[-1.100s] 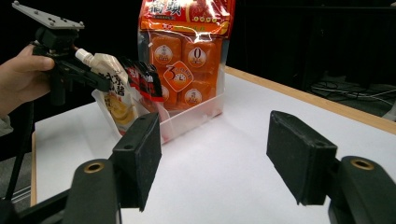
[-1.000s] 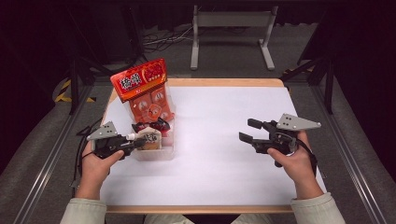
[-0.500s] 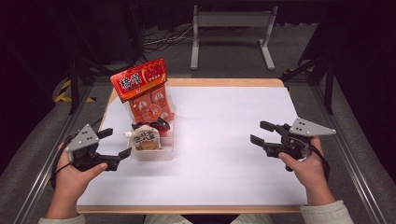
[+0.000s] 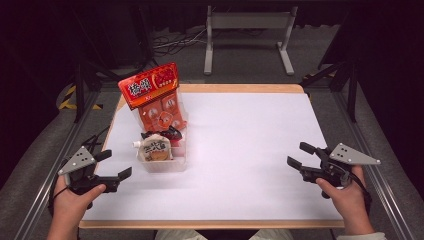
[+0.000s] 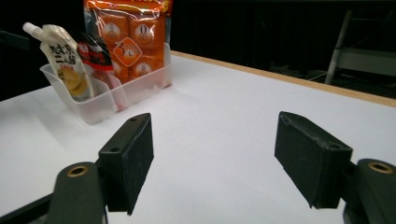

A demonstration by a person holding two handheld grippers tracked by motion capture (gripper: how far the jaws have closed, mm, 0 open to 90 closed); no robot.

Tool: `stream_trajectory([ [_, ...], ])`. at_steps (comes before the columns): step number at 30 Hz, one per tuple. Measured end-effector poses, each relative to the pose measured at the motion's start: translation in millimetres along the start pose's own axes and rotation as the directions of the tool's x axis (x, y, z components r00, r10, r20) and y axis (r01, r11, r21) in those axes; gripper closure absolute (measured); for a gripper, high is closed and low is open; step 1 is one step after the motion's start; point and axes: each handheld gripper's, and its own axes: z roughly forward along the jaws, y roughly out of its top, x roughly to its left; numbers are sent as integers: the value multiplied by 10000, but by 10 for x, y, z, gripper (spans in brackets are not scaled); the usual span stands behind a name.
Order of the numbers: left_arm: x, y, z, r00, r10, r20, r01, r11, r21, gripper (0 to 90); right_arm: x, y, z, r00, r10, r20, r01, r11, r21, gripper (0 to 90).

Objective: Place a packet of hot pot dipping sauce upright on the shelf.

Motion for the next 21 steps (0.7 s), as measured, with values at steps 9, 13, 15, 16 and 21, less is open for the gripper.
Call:
stream_trajectory([
  [9, 63, -187, 152, 9959, -901, 94, 903, 9957, -225, 56, -77, -253, -24, 9979, 259, 600, -270, 9995, 180, 276],
  [13, 67, -254, 236, 9960, -884, -150, 878, 9955, -356, 63, -113, -384, -5, 9960, 23, 898, -81, 9979, 642, 270],
  [15, 64, -271, 259, 9962, -854, -198, 846, 9957, -376, 68, -123, -414, -2, 9958, 42, 915, -107, 9974, 711, 269],
  [16, 63, -290, 286, 9964, -841, -120, 836, 9959, -353, 68, -136, -477, 10, 9954, 70, 955, -153, 9961, 866, 267],
  [21, 54, -344, 360, 9974, -713, -132, 712, 9974, -127, 72, -149, -561, 30, 9946, 82, 1039, -201, 9934, 1133, 264],
])
